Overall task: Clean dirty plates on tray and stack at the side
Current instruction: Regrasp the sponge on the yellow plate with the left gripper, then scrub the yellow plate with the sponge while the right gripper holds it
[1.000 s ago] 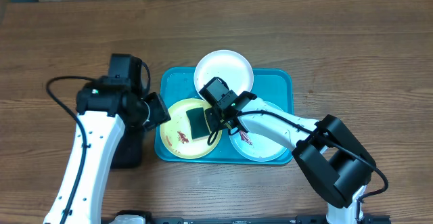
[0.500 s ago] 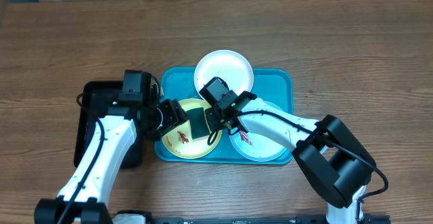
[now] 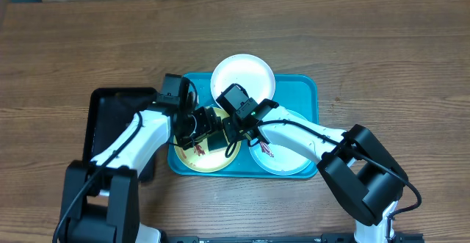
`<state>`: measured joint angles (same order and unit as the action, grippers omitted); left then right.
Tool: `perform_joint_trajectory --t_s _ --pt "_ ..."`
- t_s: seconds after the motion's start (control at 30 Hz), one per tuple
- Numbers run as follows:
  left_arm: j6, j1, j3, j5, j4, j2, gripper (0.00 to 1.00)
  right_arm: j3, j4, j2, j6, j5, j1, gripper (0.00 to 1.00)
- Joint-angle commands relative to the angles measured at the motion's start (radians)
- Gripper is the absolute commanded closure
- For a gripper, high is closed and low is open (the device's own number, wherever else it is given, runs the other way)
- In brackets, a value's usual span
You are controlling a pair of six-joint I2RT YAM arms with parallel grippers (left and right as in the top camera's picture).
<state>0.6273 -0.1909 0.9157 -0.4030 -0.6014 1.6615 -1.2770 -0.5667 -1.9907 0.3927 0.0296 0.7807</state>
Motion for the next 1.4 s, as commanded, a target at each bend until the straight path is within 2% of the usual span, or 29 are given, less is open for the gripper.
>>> perform_joint_trajectory --t_s 0.0,0.33,0.53,0.7,1.03,1.37 --pt "0.016 -0.003 -0.01 0.01 0.007 0.017 0.29 0.008 -0.002 -0.019 0.005 0.014 0.001 0.89" --pt "0.017 -0.044 -0.01 0.087 0.013 0.019 0.32 0.008 -0.002 -0.019 0.005 0.014 0.001 0.89" --pt "0.028 -0.045 -0.01 0.095 0.037 0.019 0.41 0.008 0.001 -0.019 0.005 0.014 0.001 0.89" --pt "0.028 -0.045 -0.011 0.126 0.033 0.019 0.53 0.008 0.0 -0.019 0.005 0.014 0.001 0.89" --pt "0.06 -0.045 -0.011 0.126 0.033 0.019 0.57 0.008 -0.002 -0.019 0.005 0.014 0.001 0.89" --pt "0.061 -0.072 -0.024 0.264 0.01 0.019 0.83 0.008 -0.003 -0.019 0.005 0.014 0.001 0.89"
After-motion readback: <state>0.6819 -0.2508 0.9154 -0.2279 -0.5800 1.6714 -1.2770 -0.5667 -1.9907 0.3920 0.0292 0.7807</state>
